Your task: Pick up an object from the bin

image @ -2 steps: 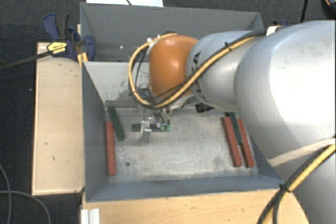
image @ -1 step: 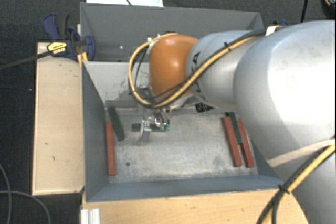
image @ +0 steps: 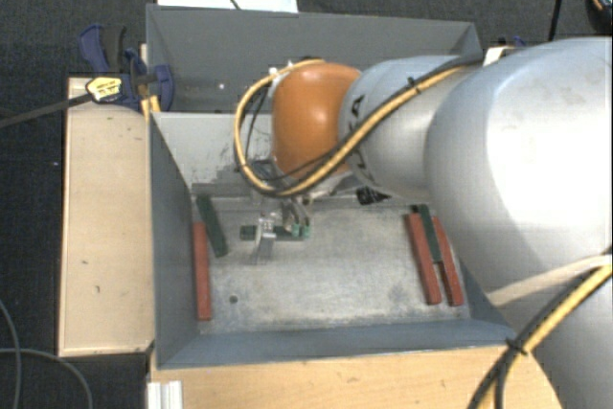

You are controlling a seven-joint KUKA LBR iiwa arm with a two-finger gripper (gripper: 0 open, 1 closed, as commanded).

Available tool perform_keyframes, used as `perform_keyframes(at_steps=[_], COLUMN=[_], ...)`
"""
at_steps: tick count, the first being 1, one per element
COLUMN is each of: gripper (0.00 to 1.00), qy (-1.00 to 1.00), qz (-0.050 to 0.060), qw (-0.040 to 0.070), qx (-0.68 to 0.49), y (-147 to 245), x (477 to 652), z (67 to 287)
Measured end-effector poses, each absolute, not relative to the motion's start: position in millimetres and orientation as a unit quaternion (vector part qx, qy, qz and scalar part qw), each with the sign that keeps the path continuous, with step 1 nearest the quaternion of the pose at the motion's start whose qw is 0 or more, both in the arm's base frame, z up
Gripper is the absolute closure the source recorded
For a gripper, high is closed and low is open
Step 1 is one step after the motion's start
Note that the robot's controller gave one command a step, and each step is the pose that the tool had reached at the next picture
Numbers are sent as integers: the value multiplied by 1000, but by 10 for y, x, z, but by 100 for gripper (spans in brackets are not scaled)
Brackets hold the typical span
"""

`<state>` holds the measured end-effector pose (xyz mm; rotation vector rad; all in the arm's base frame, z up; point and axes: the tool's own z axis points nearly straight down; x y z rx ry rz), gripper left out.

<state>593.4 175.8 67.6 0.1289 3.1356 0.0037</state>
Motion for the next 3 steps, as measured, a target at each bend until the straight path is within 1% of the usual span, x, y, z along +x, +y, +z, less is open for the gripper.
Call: perform_keyframes(at_steps=[1, 2, 3], gripper=[0, 100, 100], qy=[999, 999, 999], qz=[1, 2, 2], qw=[2, 2, 4], qx=[44, 45, 46], y=[1760, 1761, 1766], x=[5941, 5943, 5967], z=[682, 684, 1415])
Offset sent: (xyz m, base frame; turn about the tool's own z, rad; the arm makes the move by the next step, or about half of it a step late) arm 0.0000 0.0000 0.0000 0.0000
